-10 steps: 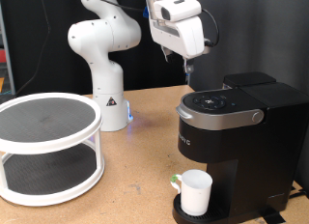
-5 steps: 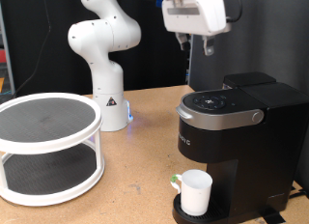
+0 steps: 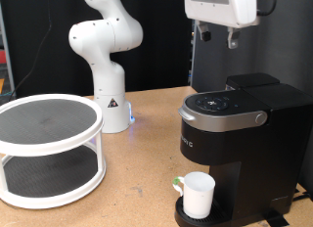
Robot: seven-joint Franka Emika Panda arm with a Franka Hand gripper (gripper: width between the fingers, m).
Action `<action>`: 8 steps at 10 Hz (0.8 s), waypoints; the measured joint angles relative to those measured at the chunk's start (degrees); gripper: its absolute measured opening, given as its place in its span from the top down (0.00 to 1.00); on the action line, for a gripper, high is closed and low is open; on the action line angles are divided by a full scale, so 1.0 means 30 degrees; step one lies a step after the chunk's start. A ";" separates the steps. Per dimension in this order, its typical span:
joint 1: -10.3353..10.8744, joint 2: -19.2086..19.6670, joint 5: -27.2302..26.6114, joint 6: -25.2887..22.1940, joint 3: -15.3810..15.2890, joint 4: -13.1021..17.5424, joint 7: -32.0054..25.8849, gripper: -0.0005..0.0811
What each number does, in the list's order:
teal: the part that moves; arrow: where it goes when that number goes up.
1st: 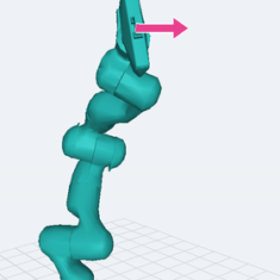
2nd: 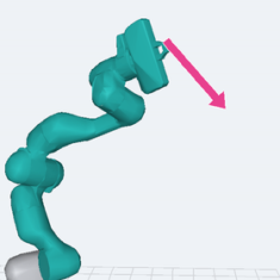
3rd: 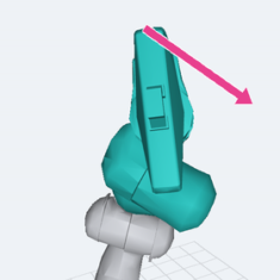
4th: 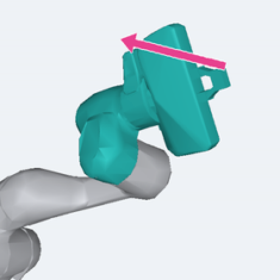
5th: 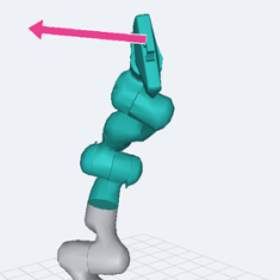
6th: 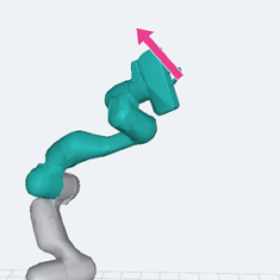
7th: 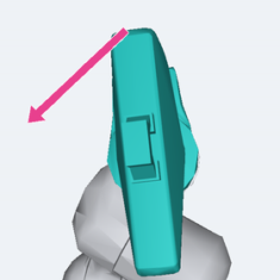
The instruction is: Make a cup of coffee with the keurig machine
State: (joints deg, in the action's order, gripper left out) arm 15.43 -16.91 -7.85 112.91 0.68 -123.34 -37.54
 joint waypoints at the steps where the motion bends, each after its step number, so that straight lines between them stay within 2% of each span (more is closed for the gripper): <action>1: -0.0001 0.0474 -0.0019 -0.0019 0.0002 0.0577 0.0181 0.00; 4: -0.0020 0.1156 -0.0172 0.0041 0.0067 0.1493 0.0724 0.00; 8: -0.0079 0.2087 0.0264 0.0199 0.0048 0.1795 0.1597 0.00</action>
State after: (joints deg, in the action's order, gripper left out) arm 15.20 -10.64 -7.06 113.50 0.83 -117.95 -32.75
